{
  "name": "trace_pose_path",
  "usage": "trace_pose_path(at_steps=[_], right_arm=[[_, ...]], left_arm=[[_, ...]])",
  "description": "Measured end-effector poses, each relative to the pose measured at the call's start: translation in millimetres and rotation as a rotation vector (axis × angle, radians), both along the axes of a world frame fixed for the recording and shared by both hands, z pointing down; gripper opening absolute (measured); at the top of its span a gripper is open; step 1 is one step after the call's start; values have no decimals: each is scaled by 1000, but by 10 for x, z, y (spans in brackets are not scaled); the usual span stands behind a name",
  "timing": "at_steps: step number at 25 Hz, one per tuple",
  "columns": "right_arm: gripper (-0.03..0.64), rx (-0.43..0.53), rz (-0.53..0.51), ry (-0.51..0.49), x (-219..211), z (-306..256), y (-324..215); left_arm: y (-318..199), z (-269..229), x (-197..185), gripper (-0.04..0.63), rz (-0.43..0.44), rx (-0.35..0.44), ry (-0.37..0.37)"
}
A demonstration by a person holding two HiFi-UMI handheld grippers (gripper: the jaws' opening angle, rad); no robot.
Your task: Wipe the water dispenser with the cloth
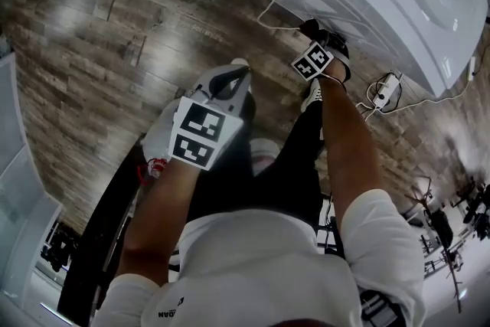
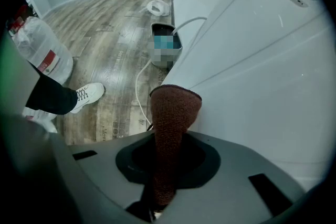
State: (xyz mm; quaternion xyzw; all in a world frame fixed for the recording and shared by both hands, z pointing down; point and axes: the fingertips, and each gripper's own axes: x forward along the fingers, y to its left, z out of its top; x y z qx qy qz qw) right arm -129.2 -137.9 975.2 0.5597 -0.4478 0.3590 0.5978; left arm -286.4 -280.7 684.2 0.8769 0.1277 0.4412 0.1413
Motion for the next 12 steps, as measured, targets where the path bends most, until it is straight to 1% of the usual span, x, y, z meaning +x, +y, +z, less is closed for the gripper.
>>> trace_pose_path(at_steps=[3, 7, 9, 12], right_arm=[[54, 1, -14, 2, -23, -54, 6], [54, 38, -9, 9, -82, -292, 16], [54, 76, -3, -3, -161, -489, 22], [54, 166, 26, -37, -325, -938, -1]], left_arm=[[17, -43, 34, -11, 6, 4, 10], [23, -92, 69, -11, -1, 8, 21], [17, -77, 84, -11, -11, 7, 19], [10, -108, 89, -11, -30, 4, 21]])
